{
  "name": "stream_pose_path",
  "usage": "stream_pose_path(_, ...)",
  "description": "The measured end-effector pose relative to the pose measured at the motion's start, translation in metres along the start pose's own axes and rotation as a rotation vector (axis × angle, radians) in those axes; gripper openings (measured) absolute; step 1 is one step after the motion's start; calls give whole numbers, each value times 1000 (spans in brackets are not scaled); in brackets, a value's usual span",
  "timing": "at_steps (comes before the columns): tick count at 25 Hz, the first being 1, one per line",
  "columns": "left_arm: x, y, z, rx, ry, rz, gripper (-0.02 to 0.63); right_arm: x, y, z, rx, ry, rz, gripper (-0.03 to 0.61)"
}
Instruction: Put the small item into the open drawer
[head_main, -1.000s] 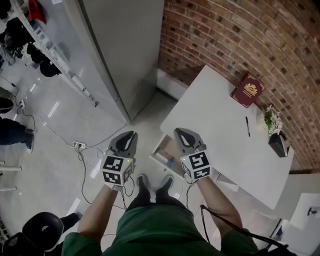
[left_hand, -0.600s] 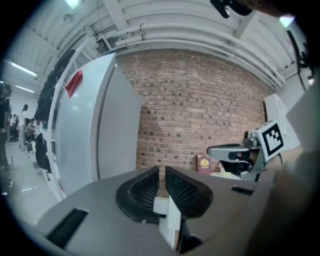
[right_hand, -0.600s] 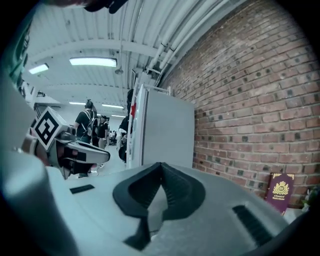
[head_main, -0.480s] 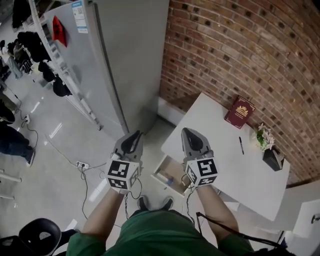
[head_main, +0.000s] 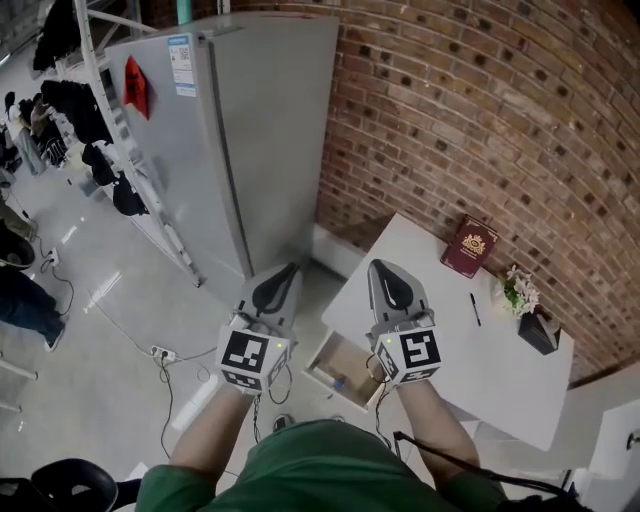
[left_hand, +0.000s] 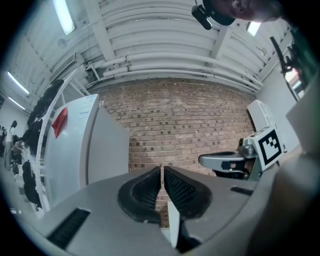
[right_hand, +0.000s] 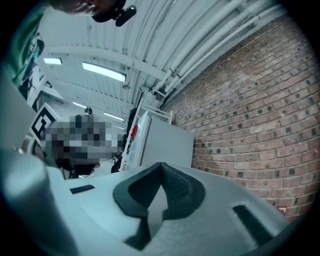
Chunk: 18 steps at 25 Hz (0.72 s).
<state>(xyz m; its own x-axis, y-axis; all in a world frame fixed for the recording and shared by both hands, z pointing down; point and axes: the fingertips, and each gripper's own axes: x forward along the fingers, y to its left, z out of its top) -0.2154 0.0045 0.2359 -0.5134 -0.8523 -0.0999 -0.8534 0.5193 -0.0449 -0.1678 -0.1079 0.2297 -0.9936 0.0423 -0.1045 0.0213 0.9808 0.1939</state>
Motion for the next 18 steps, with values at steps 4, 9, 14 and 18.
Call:
stream_pose_path(4, -9, 2, 8, 42, -52, -15, 16, 2, 9, 12, -22, -19, 7, 3)
stream_pose_path(9, -18, 4, 19, 59, -71, -20, 13, 8, 22, 20, -40, -27, 25, 3)
stream_pose_path(14, -23, 9, 18, 47, -80, -26, 9, 16, 30, 24, -46, -28, 29, 3)
stream_pose_path(18, -21, 14, 11, 36, -64, -28, 9, 19, 31, 23, -49, -25, 25, 3)
